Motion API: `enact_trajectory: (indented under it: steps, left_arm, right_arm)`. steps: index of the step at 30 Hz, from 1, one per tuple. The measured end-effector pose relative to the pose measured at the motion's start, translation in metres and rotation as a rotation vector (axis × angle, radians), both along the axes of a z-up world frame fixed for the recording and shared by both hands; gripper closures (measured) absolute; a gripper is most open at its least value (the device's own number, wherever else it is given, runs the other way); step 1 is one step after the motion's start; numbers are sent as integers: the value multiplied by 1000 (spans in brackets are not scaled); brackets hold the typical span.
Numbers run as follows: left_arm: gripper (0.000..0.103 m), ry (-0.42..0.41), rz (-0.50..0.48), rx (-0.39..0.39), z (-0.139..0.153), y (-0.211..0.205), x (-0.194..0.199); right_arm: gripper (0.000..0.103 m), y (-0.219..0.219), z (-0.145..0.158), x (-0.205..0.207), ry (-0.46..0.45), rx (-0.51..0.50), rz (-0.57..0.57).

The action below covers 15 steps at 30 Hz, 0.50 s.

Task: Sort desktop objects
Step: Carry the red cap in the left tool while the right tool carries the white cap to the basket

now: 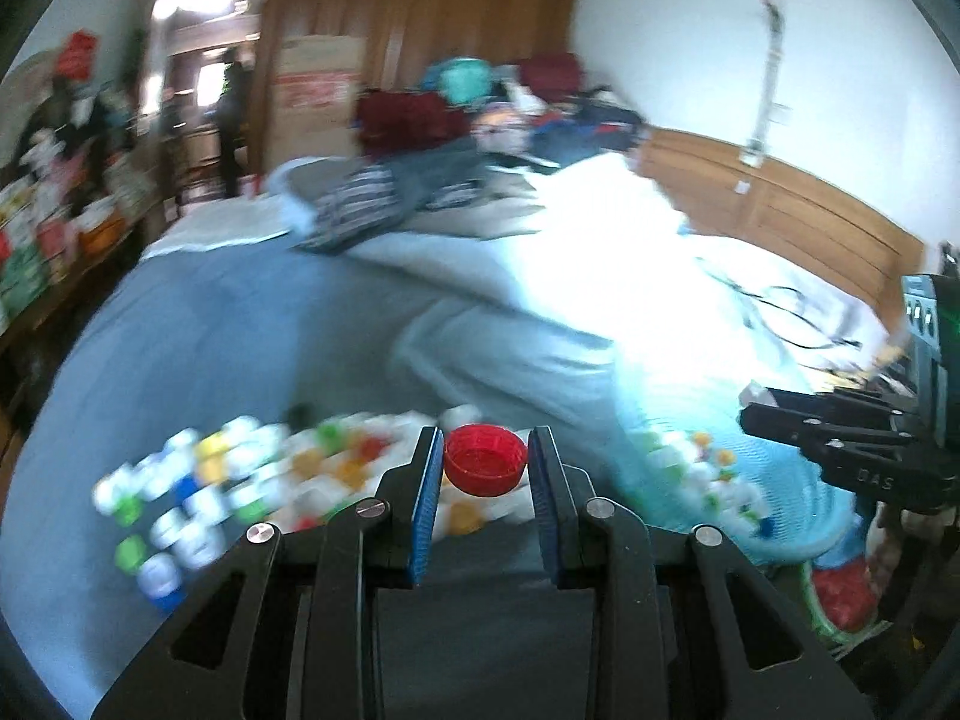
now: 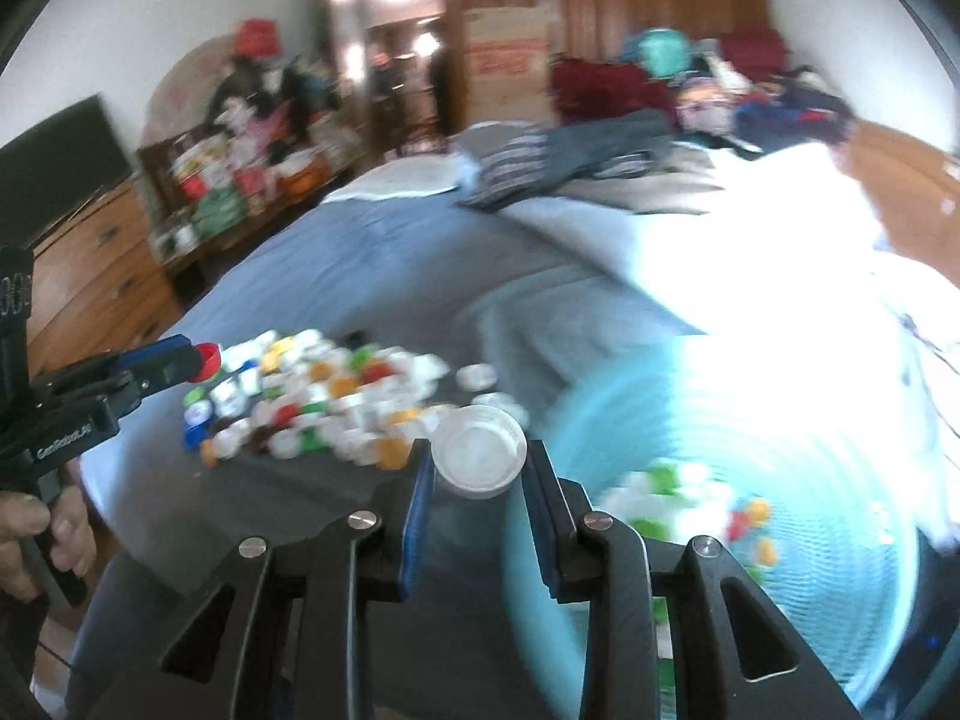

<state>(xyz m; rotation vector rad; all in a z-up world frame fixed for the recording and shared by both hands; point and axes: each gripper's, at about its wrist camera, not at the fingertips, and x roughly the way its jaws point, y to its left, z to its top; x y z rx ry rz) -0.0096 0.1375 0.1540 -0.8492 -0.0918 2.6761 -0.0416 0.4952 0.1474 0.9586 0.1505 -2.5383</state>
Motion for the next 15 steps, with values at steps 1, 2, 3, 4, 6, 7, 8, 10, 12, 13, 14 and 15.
enact_trajectory:
  steps: [1,2,3,4,6,7,8,10,12,13,14,15]
  left_arm:
    - [79,1,-31,3,4,17,-5]
    - [79,4,-54,-2,8,32,-10]
    - [79,4,-80,-8,11,47,-14]
    - [79,3,-111,-12,13,64,-18]
    - [79,-9,-169,-19,17,97,-28]
    - [79,-19,-191,-20,17,108,-31]
    - [79,-36,-214,-21,17,122,-36]
    - [79,-69,-250,-29,15,142,-43]
    - [79,-97,-276,-33,11,157,-47]
    - [79,-105,-290,-34,9,164,-48]
    - [79,-108,-298,-35,9,168,-46]
    - [79,-108,-306,-39,9,175,-45]
  right_arm:
    - [71,13,3,-2,3,-2,-25]
    - [71,25,5,-3,4,-4,-49]
    - [71,39,7,-5,3,-7,-74]
    - [71,51,8,-7,4,-10,-97]
    - [71,72,8,-8,-1,-16,-138]
    - [71,83,8,-9,-6,-17,-156]
    - [71,89,7,-9,-10,-19,-170]
    - [70,103,5,-9,-21,-27,-193]
    - [70,112,3,-9,-27,-30,-208]
    - [70,116,2,-8,-29,-34,-212]
    - [70,116,1,-7,-29,-34,-215]
    - [70,118,1,-7,-30,-37,-218]
